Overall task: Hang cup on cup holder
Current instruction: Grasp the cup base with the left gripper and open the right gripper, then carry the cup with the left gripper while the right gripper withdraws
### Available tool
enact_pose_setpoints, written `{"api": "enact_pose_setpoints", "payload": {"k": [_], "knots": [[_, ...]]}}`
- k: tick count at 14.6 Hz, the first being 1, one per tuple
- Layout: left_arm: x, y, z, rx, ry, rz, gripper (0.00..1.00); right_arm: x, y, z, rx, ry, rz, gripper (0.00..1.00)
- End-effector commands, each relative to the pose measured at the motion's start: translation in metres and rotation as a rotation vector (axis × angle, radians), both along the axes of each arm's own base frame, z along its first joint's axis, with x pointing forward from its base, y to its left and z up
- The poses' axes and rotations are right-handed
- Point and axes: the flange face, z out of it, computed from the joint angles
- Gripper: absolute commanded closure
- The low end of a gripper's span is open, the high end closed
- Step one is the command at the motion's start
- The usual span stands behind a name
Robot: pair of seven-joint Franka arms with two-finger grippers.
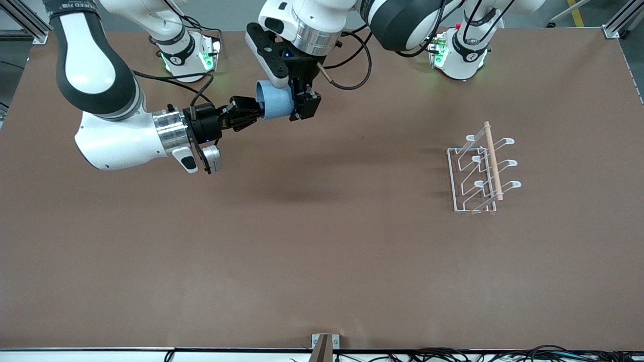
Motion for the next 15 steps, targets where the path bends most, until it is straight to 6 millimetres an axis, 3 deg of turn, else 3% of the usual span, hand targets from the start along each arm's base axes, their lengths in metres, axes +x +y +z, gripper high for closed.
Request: {"api": "enact_pose_setpoints", "payload": {"k": [1,4,7,12,15], "knots": [[0.015,0.026,-0.003,0.142,-0.025,0.033,0.65,-0.001,-0.001,0.011,0.021,0.009,-0.004,0.0],[0.027,0.051,-0.006,0.23,0.009,0.071,0.65,0.002,-0.001,0.016,0.008,-0.014,-0.016,0.0],[0.038,0.077,-0.015,0.37,0.009,0.064,0.65,0.014,-0.024,0.005,-0.121,-0.077,-0.055,0.0],[0.068,0.138,-0.027,0.598,0.046,-0.01,0.65,0.039,-0.104,-0.021,-0.443,-0.206,-0.098,0.0],[0.083,0.179,-0.022,0.727,0.066,-0.063,0.65,0.047,-0.147,-0.019,-0.636,-0.306,-0.102,0.0]]}}
